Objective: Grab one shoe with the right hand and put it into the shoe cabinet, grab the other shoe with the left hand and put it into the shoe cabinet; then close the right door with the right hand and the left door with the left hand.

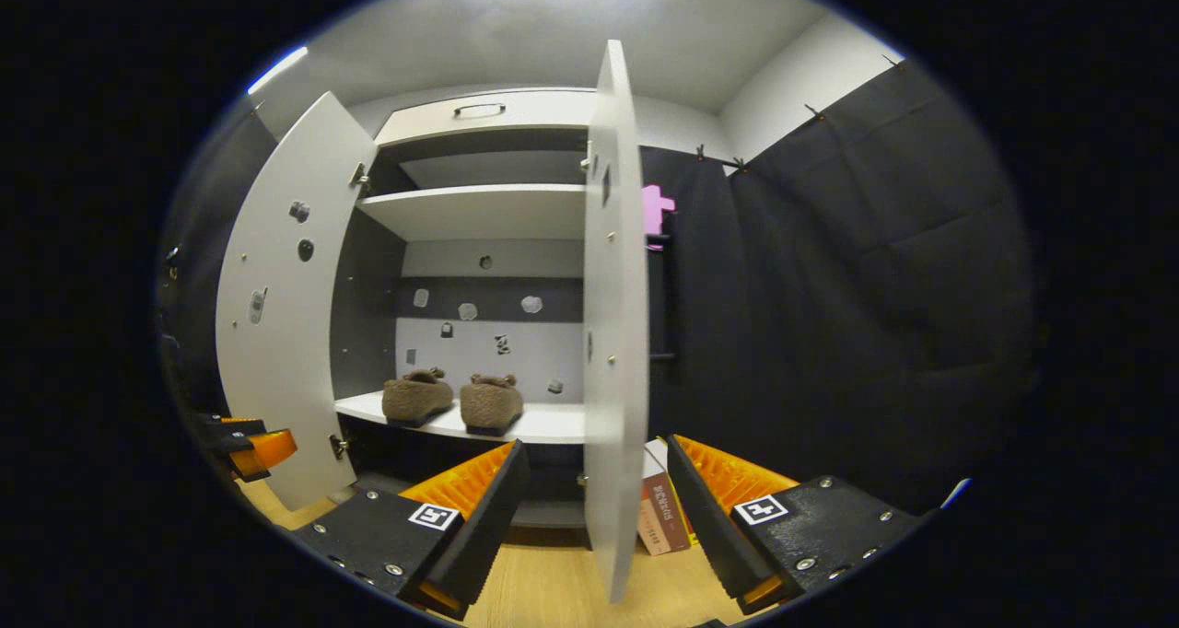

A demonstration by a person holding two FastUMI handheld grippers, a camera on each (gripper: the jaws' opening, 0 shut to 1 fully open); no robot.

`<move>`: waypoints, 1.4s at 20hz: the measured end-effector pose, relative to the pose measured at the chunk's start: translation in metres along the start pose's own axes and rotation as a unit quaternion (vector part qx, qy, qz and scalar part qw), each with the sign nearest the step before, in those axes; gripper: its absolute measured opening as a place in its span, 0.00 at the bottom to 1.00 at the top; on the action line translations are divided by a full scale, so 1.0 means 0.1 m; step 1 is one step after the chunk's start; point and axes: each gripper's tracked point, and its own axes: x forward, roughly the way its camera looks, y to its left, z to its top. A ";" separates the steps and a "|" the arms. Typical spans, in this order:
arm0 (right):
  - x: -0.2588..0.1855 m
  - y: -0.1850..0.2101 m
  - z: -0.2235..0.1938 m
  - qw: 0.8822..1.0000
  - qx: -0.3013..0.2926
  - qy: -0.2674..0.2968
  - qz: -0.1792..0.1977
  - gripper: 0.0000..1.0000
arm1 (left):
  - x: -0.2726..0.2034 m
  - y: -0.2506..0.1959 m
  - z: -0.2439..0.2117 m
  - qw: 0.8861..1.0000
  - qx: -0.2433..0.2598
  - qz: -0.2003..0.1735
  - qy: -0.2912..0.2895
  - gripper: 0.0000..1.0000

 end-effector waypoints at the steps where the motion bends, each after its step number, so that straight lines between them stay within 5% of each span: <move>1: 0.02 -0.18 0.12 1.000 0.004 -0.008 -0.015 0.93 | 0.00 0.00 0.00 1.000 0.004 0.001 -0.001 0.93; 5: 0.21 -0.83 0.51 0.996 -0.020 -0.031 -0.079 0.93 | -0.03 0.03 0.02 1.000 0.012 0.003 -0.006 0.93; 8: 0.43 -1.06 0.66 0.995 -0.009 -0.031 -0.091 0.93 | -0.06 0.06 0.00 1.000 0.013 0.008 -0.003 0.93; 17: 0.85 -0.97 0.70 0.998 0.008 -0.032 -0.061 0.93 | -0.08 0.19 -0.04 1.000 0.015 0.024 0.003 0.93; 26: 0.83 -0.93 0.76 0.996 -0.028 -0.042 -0.078 0.90 | -0.02 0.23 -0.04 1.000 0.015 0.023 0.002 0.93; 27: 0.82 -0.90 0.75 0.996 -0.028 -0.040 -0.076 0.98 | -0.02 0.23 -0.03 1.000 0.014 0.021 0.001 0.93; 28: 0.81 -0.89 0.75 0.996 -0.026 -0.040 -0.077 0.89 | -0.02 0.23 -0.03 1.000 0.014 0.019 0.000 0.93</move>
